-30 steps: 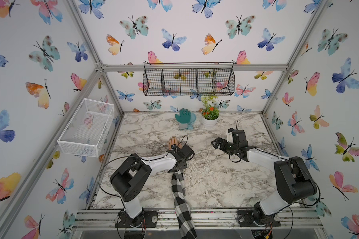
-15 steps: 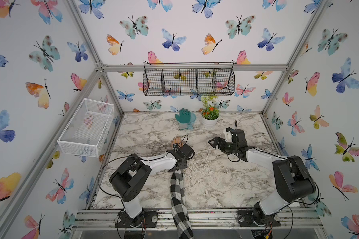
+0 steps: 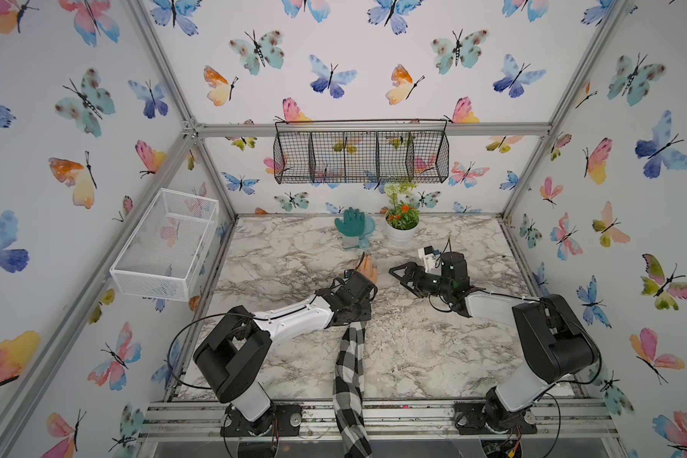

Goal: Take off the watch
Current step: Adjust the hand at the center of the board.

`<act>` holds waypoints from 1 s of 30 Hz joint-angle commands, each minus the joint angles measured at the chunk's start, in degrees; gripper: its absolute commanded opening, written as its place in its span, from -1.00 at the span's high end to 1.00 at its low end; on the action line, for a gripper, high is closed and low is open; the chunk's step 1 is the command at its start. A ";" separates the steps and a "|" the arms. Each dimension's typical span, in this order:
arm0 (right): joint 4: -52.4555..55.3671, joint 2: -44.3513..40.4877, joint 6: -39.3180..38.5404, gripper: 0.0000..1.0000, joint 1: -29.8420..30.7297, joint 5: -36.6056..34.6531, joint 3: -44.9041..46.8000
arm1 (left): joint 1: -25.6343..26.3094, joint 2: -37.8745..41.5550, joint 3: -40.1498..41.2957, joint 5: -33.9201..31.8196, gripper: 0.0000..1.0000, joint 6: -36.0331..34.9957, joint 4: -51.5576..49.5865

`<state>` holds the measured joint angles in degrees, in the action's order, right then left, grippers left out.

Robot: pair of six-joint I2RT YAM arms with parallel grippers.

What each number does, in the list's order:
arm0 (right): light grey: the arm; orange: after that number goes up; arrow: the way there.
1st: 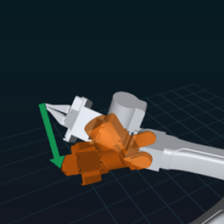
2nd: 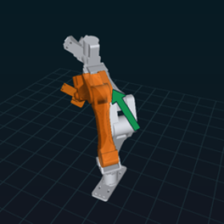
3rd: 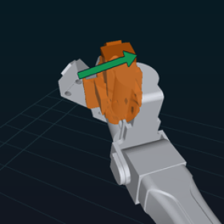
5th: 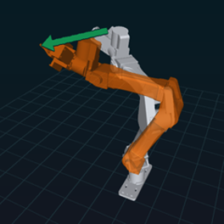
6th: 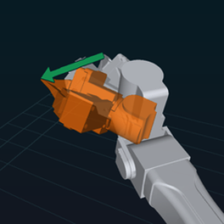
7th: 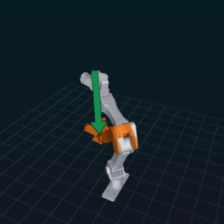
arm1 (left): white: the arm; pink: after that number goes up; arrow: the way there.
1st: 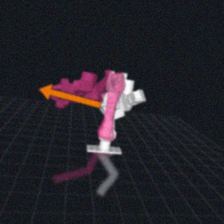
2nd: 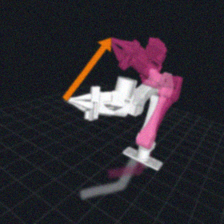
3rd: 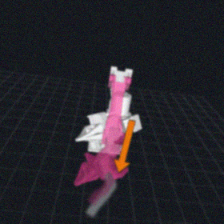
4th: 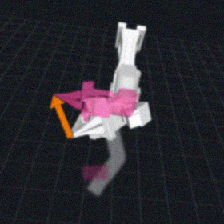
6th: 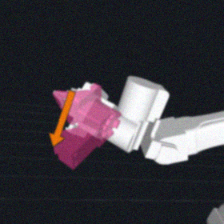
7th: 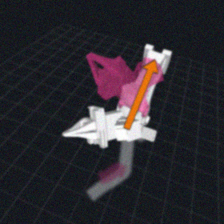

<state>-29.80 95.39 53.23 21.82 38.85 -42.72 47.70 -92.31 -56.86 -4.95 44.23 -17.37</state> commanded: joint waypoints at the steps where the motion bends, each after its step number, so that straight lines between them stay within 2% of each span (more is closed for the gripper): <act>1: -4.67 1.51 2.87 -0.88 1.52 1.77 0.62 | 0.95 0.69 -3.28 1.86 0.42 -0.37 3.46; 9: -6.06 4.21 3.72 -0.81 2.79 -0.35 -0.54 | 3.74 -1.33 -6.19 2.54 0.42 0.67 4.07; 14: -5.98 5.81 3.90 -0.68 2.87 0.30 -2.31 | 5.32 -2.67 -7.03 3.18 0.41 1.21 4.62; 20: -6.42 5.58 4.07 -0.25 2.87 1.20 -1.43 | 5.65 -3.73 -7.29 3.07 0.41 1.83 5.66; 25: -7.63 4.71 5.04 0.02 2.87 1.64 0.33 | 5.65 -4.71 -8.15 2.77 0.39 1.83 5.85; 30: -7.48 3.86 5.12 0.27 2.92 1.24 0.97 | 5.65 -5.50 -9.05 2.56 0.20 1.83 6.07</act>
<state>-36.40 100.71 58.13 24.34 39.18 -42.52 53.25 -97.71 -63.59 -1.96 45.80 -14.98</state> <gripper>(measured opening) 0.379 0.477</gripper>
